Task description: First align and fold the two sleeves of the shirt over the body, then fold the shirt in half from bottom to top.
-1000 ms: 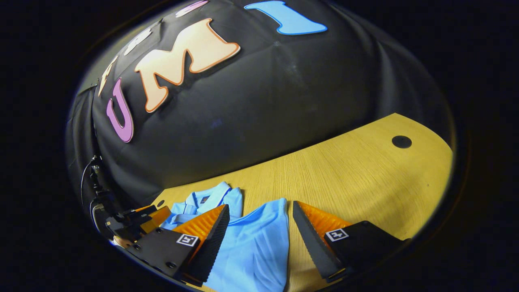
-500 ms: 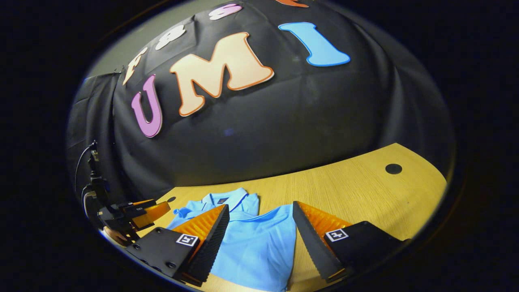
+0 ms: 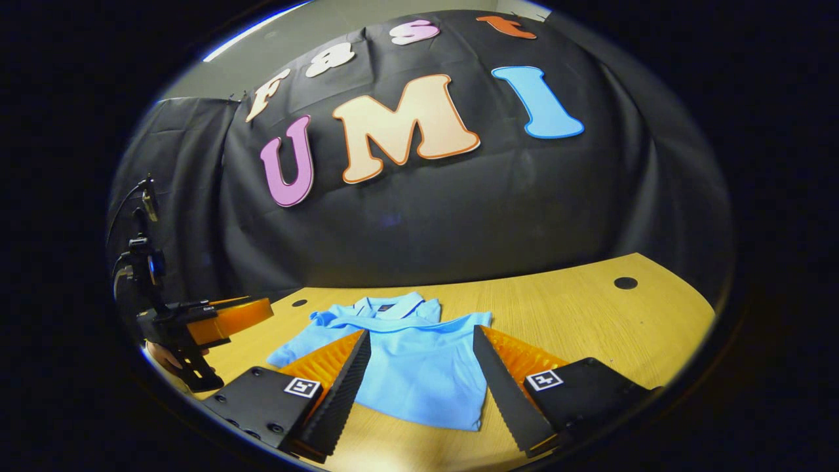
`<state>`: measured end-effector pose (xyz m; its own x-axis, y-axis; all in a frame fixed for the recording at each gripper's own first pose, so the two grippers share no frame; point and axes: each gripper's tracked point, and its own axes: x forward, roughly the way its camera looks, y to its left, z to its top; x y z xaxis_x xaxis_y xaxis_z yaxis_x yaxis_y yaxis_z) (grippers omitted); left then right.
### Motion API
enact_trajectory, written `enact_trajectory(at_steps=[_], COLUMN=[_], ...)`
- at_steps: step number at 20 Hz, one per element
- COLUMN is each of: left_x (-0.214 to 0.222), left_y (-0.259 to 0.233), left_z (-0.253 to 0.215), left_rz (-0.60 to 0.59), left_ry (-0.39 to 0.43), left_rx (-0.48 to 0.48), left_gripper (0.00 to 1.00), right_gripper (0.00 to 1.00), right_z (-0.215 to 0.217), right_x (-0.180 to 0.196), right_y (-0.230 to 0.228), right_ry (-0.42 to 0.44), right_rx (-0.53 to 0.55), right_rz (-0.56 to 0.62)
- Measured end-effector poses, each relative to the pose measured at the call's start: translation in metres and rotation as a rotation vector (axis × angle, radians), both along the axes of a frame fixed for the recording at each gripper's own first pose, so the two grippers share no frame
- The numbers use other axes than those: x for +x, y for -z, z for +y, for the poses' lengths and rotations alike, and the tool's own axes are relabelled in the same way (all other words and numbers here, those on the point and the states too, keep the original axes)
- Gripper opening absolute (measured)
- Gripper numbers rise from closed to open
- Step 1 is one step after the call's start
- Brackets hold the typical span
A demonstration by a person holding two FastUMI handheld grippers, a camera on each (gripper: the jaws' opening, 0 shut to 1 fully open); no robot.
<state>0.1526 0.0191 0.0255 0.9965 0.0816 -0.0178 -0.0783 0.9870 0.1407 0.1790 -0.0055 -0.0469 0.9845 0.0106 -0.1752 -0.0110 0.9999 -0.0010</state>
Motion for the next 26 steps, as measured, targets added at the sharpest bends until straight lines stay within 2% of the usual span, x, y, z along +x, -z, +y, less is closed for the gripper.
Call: enact_trajectory(at_steps=[2, 3, 4, 8, 13, 26], left_x=[-0.007, -0.019, -0.020, -0.024, -0.026, -0.030], left_y=[0.005, 0.016, 0.019, 0.031, 0.038, 0.038], left_z=[-0.008, -0.004, -0.006, -0.013, -0.005, -0.002], left_rz=[-0.015, -0.008, -0.004, 0.021, 0.035, 0.032], left_ry=[0.015, 0.028, 0.033, 0.063, 0.050, 0.044], left_rx=[0.011, 0.019, 0.025, 0.021, 0.031, 0.032], left_gripper=[0.96, 0.96, 0.95, 0.96, 0.95, 0.95], right_gripper=[0.98, 0.93, 0.98, 0.98, 0.98, 0.98], right_z=[0.008, 0.012, 0.016, 0.020, 0.029, 0.027], right_x=[-0.011, -0.016, -0.021, -0.026, -0.027, -0.028], right_y=[-0.008, -0.010, -0.011, -0.007, 0.010, 0.014], right_ry=[-0.016, -0.024, -0.035, -0.046, -0.066, -0.060], right_rx=[-0.022, -0.030, -0.033, -0.052, -0.023, -0.035], right_rz=[-0.041, -0.052, -0.062, -0.074, -0.035, -0.028])
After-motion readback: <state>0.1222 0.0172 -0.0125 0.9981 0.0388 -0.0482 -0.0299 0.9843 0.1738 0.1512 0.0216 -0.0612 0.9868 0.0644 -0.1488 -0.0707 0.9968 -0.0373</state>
